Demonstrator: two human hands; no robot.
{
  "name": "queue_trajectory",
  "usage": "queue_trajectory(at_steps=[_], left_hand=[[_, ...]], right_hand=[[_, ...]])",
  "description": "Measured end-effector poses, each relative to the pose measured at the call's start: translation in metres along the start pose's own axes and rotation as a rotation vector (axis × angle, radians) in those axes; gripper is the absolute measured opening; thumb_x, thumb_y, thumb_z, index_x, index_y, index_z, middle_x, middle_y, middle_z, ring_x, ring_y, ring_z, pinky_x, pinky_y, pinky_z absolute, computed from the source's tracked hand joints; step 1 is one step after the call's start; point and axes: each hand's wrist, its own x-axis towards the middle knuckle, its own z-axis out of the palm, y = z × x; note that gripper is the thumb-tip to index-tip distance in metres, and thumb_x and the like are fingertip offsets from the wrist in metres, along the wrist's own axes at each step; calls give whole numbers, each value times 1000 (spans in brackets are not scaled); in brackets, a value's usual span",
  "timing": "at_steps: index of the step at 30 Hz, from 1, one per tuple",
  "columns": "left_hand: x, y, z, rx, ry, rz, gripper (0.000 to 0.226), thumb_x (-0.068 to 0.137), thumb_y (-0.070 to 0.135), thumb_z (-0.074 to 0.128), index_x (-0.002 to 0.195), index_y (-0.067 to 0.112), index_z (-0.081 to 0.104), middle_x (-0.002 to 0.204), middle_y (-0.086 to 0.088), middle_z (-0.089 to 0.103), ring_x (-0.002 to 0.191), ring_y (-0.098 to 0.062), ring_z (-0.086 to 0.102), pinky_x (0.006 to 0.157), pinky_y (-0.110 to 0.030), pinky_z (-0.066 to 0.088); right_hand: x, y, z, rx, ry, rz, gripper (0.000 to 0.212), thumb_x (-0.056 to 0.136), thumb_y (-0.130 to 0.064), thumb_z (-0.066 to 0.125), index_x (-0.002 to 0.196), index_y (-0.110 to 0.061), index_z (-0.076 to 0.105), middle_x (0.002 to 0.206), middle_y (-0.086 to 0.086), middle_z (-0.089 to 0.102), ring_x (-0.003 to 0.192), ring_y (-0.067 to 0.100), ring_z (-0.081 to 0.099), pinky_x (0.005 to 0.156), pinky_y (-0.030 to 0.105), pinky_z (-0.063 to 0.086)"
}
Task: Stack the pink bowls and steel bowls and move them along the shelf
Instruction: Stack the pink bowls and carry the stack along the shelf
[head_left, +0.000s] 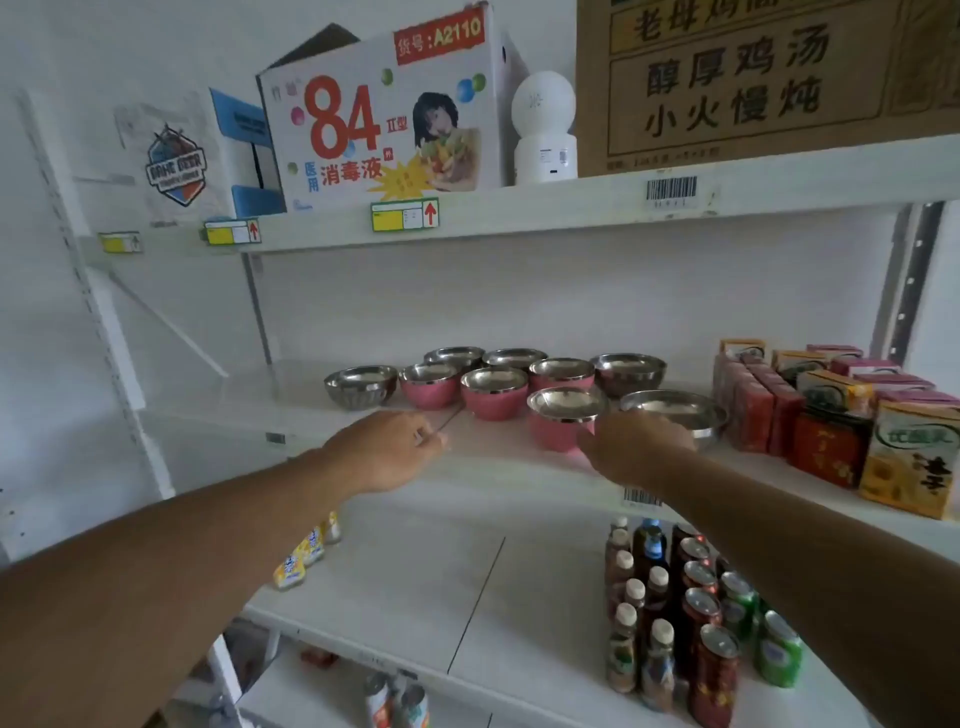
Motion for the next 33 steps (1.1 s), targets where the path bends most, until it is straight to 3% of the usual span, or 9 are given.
queue_trajectory(at_steps=[7,11,16,20,22,24,26,29,33], left_hand=[[52,-12,17,-57,-7,-18,48,101,63,42,90,24,66,91,6,69,87,-15,65,76,-33,50],[89,-12,22,-104,-8,-3,60,106,57,31,70,12,51,68,-6,56,63,-23,55,57,-33,32],[136,-28,39,-283,-39,-70,68,106,63,31,88,11,72,79,-12,79,67,-28,78,69,-35,62],[167,-33,49,-579,-126,-209,62,103,68,36,108,16,70,70,-3,81,39,-13,70,34,-19,48],[185,-34,55,-721,-184,-242,68,102,72,37,118,14,68,82,-9,83,48,-19,73,43,-23,55],[199,-31,61,-811,-204,-246,77,101,75,37,134,11,64,111,-19,81,86,-28,78,80,-38,65],[210,-24,66,-789,-175,-250,80,102,73,36,152,13,54,136,-19,69,119,-35,67,100,-38,51],[222,-14,72,-893,-227,-291,60,106,59,43,142,13,58,93,-12,73,71,-28,72,71,-28,52],[239,-6,81,-1086,-285,-313,30,104,18,48,128,9,64,96,-10,76,37,-15,63,36,-20,48]], right_hand=[[31,4,9,147,78,111,65,109,-59,24,112,-14,72,106,18,74,98,37,74,92,49,62],[46,4,15,176,70,140,66,112,-56,23,99,-11,69,77,15,75,67,30,79,73,47,68],[68,-10,27,167,3,205,27,114,-30,47,97,-17,64,63,2,72,40,8,69,44,30,55],[87,-24,30,349,24,455,32,111,-39,49,90,-17,58,43,-1,68,32,10,63,33,18,43],[95,-29,30,400,14,545,34,110,-42,46,93,-15,60,48,1,72,35,13,67,36,18,45],[102,-33,30,393,-4,597,36,110,-40,43,94,-13,61,52,3,74,35,13,66,38,18,45],[108,-33,32,398,-5,635,40,109,-40,43,92,-11,64,51,4,74,35,13,65,39,17,45],[117,-27,37,477,10,657,48,103,-53,51,89,-11,70,54,5,76,39,17,69,41,18,46],[124,-16,43,662,39,655,53,89,-56,60,86,-4,74,59,13,77,41,23,70,42,25,51]])
